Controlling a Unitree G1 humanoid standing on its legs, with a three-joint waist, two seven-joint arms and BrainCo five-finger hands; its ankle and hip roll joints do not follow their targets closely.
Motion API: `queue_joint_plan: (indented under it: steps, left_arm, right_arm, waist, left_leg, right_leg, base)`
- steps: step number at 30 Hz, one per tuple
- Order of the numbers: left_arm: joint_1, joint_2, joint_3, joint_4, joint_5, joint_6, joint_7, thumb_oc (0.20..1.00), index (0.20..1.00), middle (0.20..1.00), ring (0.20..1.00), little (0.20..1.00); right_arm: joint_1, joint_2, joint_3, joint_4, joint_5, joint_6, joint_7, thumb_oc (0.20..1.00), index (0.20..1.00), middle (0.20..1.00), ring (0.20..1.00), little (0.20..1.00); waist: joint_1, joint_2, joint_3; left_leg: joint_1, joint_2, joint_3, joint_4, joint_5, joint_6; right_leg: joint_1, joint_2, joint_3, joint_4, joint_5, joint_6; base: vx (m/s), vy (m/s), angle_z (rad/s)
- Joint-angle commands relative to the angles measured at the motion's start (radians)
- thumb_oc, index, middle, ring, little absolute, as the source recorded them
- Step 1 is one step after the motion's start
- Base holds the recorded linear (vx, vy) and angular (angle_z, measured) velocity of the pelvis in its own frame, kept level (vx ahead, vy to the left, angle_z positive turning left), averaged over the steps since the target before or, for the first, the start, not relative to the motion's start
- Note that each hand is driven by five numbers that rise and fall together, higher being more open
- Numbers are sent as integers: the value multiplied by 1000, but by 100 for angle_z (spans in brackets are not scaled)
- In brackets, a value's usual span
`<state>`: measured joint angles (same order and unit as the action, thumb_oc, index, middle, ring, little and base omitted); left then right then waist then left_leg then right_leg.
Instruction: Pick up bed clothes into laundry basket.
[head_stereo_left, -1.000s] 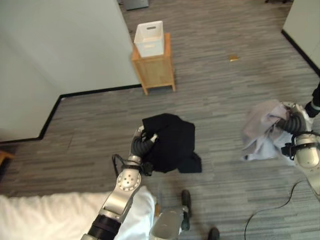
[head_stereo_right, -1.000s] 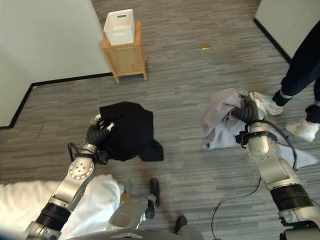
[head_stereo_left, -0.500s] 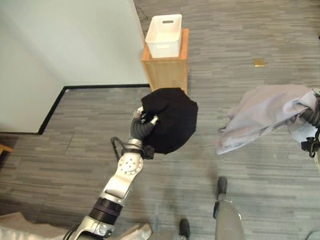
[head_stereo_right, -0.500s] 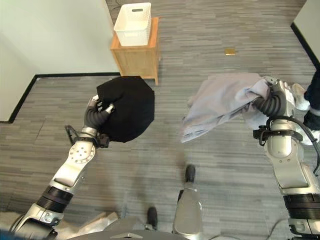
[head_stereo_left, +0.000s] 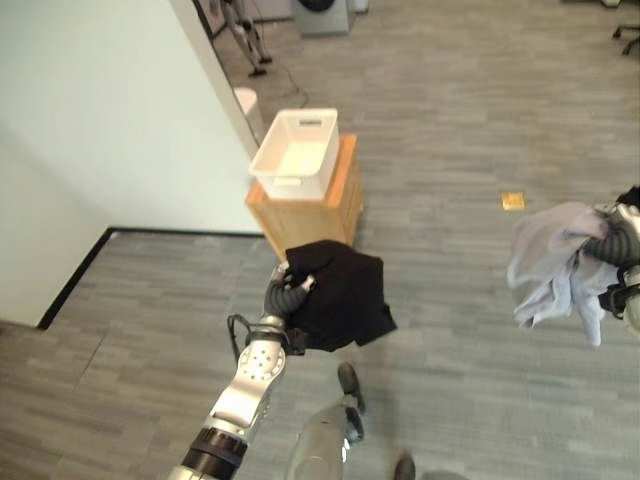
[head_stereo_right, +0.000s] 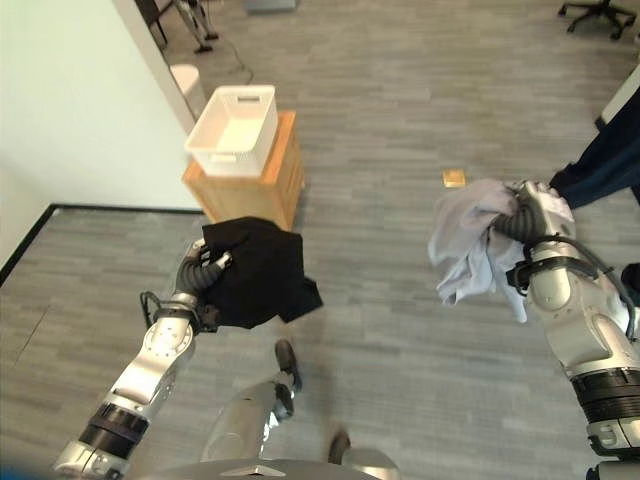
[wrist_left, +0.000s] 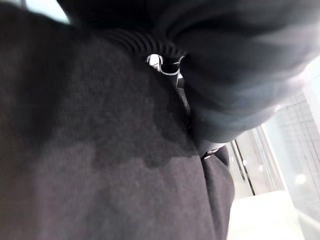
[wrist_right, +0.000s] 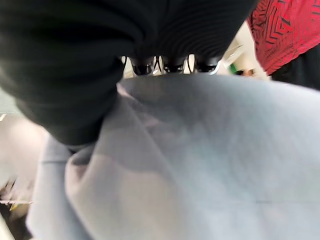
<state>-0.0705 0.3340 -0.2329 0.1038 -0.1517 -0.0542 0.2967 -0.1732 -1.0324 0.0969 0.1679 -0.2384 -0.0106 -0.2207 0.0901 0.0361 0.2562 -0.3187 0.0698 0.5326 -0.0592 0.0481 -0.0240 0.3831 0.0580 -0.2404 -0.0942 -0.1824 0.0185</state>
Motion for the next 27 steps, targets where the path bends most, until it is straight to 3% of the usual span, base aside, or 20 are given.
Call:
queue_joint_plan:
  steps: [1,2,3,4,5,7,8,10,11,12,13,15,17,18,22,23,24,25,26,27]
  left_arm:
    - [-81,-6,3,-119,-6,-48,1,200,200,200,200,200]
    - [-76,-2,-2,-110,-12,-48,1,200,200,200,200,200]
    - [-77,-1,-3,-109,-13,-48,1,200,200,200,200,200]
    - [-82,8,-7,-107,-16,-38,16,200,200,200,200,200]
    - [-95,16,-15,-106,-6,-27,16,200,200,200,200,200]
    - [-105,24,-14,-105,1,-28,17,200,200,200,200,200]
    - [-124,40,-15,-108,19,-22,20,200,200,200,200,200]
    - [-145,40,-13,-116,22,-32,23,200,200,200,200,200]
    - [-145,40,-12,-120,24,-36,19,200,200,200,200,200]
    - [-141,37,-16,-115,28,-40,18,200,200,200,200,200]
    - [-140,36,-14,-116,28,-43,15,200,200,200,200,200]
    - [-139,31,-22,-111,43,-50,10,200,200,200,200,200]
    - [-145,24,-29,-109,45,-58,3,200,200,200,200,200]
    - [-151,25,-33,-106,48,-63,2,200,200,200,200,200]
    - [-128,30,-27,-113,48,-74,-12,200,200,200,200,200]
    - [-112,30,-27,-109,23,-80,-12,200,200,200,200,200]
    - [-110,29,-22,-110,23,-79,-12,200,200,200,200,200]
    - [-88,40,-19,-122,5,-85,-20,200,200,200,200,200]
    - [-81,39,-19,-127,-3,-85,-22,200,200,200,200,200]
    - [-65,47,1,-139,-14,-81,-33,200,200,200,200,200]
  right_arm:
    - [-98,-54,-90,-53,-18,-30,11,200,200,200,200,200]
    - [-90,-35,-94,-45,-19,-30,6,200,200,200,200,200]
    - [-88,-34,-96,-45,-20,-30,5,200,200,200,200,200]
    - [-85,8,-97,-61,-2,-36,7,200,200,200,200,200]
    - [-85,38,-98,-71,29,-43,9,200,200,200,200,200]
    - [-89,49,-105,-69,41,-48,3,200,200,200,200,200]
    - [-109,57,-111,-89,46,-50,-8,200,200,200,200,200]
    - [-131,41,-128,-105,76,-55,-20,200,200,200,200,200]
    - [-134,36,-138,-113,91,-56,-23,200,200,200,200,200]
    - [-131,18,-154,-126,104,-60,-34,200,200,200,200,200]
    - [-129,14,-164,-124,113,-57,-37,200,200,200,200,200]
    - [-123,-18,-196,-124,126,-57,-63,200,200,200,200,200]
    - [-119,-60,-229,-139,123,-50,-77,200,200,200,200,200]
    - [-123,-91,-243,-139,118,-47,-84,200,200,200,200,200]
    - [-224,-179,-189,-85,111,-43,-88,200,200,200,200,200]
    - [-300,-209,-126,-52,134,-45,-69,200,200,200,200,200]
    - [-316,-210,-110,-46,135,-47,-70,200,200,200,200,200]
    - [-377,-262,-60,-8,168,-55,-67,200,200,200,200,200]
    - [-381,-279,-57,-4,180,-53,-64,200,200,200,200,200]
    - [-377,-281,-52,10,206,-59,-54,200,200,200,200,200]
  waist:
    - [76,15,-61]
    - [87,-2,-70]
    - [92,-2,-72]
    - [90,-33,-62]
    - [76,-36,-51]
    - [65,-26,-50]
    - [28,-18,-25]
    - [-3,-23,-1]
    - [-14,-24,4]
    - [-32,-37,10]
    - [-39,-44,8]
    - [-61,-54,10]
    - [-85,-59,8]
    - [-85,-58,5]
    - [-68,-81,-25]
    - [-43,-89,-39]
    - [-52,-87,-40]
    - [-30,-88,-37]
    - [-24,-94,-31]
    - [-37,-97,-28]
  left_leg:
    - [143,58,-125,-6,119,-44]
    - [161,34,-135,3,118,-23]
    - [160,37,-131,2,121,-22]
    - [216,1,-121,6,90,8]
    - [257,-4,-128,1,65,19]
    - [287,8,-127,-7,43,25]
    - [364,17,-141,-23,-11,25]
    - [412,10,-180,-28,-44,5]
    - [420,11,-193,-28,-45,-4]
    - [447,0,-231,-28,-72,-18]
    - [451,1,-249,-28,-75,-30]
    - [481,1,-321,-28,-106,-47]
    - [500,6,-384,-28,-119,-58]
    - [514,15,-409,-28,-130,-65]
    - [537,29,-457,-6,-138,-91]
    - [514,44,-480,66,-152,-100]
    - [508,46,-485,74,-157,-101]
    - [426,66,-474,199,-147,-121]
    - [389,81,-428,238,-122,-122]
    - [349,143,-254,277,-103,-117]
  right_leg:
    - [-32,-209,-26,163,-18,171]
    - [-37,-231,-28,250,9,199]
    - [-42,-230,-23,251,11,199]
    - [-93,-293,-27,488,179,243]
    - [-155,-314,-27,613,270,243]
    - [-207,-327,-35,683,321,243]
    - [-344,-410,-72,778,317,243]
    - [-419,-441,-93,688,258,242]
    - [-432,-435,-97,619,259,239]
    - [-448,-406,-79,467,205,221]
    - [-445,-386,-58,352,196,217]
    - [-440,-305,71,139,202,220]
    - [-485,-273,215,59,237,237]
    - [-496,-268,234,46,249,242]
    - [-444,-290,192,33,276,234]
    - [-408,-282,177,26,272,220]
    - [-407,-282,173,25,272,219]
    - [-340,-278,105,8,239,194]
    - [-317,-282,74,7,223,184]
    - [-273,-283,-22,7,187,174]
  base:
    - [874,-105,7]
    - [507,-64,3]
    - [571,-64,-21]
    - [492,-18,-31]
    - [487,-18,-25]
    - [359,10,32]
    - [569,-49,61]
    - [484,-164,74]
    - [448,-317,98]
    - [361,-356,109]
    - [410,-387,95]
    - [374,-340,113]
    - [337,-303,186]
    - [259,-290,260]
    - [188,-285,120]
    - [107,-200,81]
    - [189,-372,71]
    - [72,-239,36]
    - [67,-392,122]
    - [-29,-224,160]
